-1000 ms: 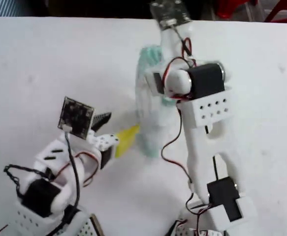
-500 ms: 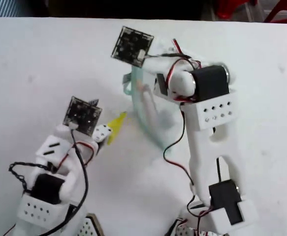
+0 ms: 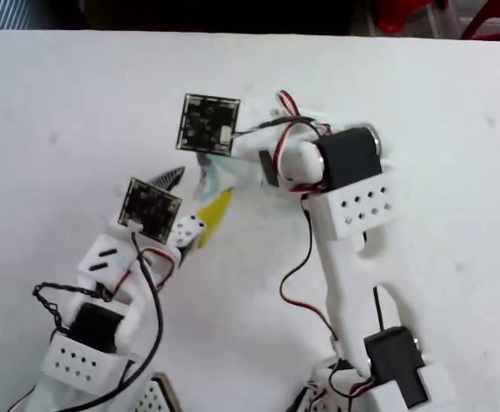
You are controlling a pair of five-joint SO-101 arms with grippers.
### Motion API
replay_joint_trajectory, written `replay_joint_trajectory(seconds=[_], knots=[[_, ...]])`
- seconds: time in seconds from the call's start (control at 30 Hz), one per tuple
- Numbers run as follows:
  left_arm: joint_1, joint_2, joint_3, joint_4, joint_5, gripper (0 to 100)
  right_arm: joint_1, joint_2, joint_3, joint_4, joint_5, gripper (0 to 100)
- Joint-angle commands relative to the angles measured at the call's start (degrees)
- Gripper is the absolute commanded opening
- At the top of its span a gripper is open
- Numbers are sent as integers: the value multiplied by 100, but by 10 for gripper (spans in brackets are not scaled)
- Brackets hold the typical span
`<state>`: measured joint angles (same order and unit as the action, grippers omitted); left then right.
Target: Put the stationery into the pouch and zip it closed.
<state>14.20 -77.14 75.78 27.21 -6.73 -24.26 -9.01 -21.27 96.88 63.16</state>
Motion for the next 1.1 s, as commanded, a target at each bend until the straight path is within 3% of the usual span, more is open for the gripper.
replay_joint_trajectory(seconds=[0.0, 0.2, 0.4, 0.57, 0.73, 0.9, 1.07], knots=[[48, -31, -44, -132, 88, 278, -13, 75, -70, -40, 35, 18], [-497, -57, -79, -123, 97, 278, -13, -769, -316, 145, 132, 17], [-620, -66, -88, 475, 44, 278, -40, -1578, -44, 171, 325, 17], [-1991, -66, -422, 413, 44, 278, -40, -2343, 492, 171, 378, 17], [-3020, -66, -1319, 1002, 70, 278, -48, -2633, 1169, 171, 712, 17], [-2738, -48, -1222, 185, 202, 278, -277, -2818, 1284, 163, 721, 17], [-1745, -48, -519, -659, 607, 278, -523, -3081, 1292, 171, 721, 17]])
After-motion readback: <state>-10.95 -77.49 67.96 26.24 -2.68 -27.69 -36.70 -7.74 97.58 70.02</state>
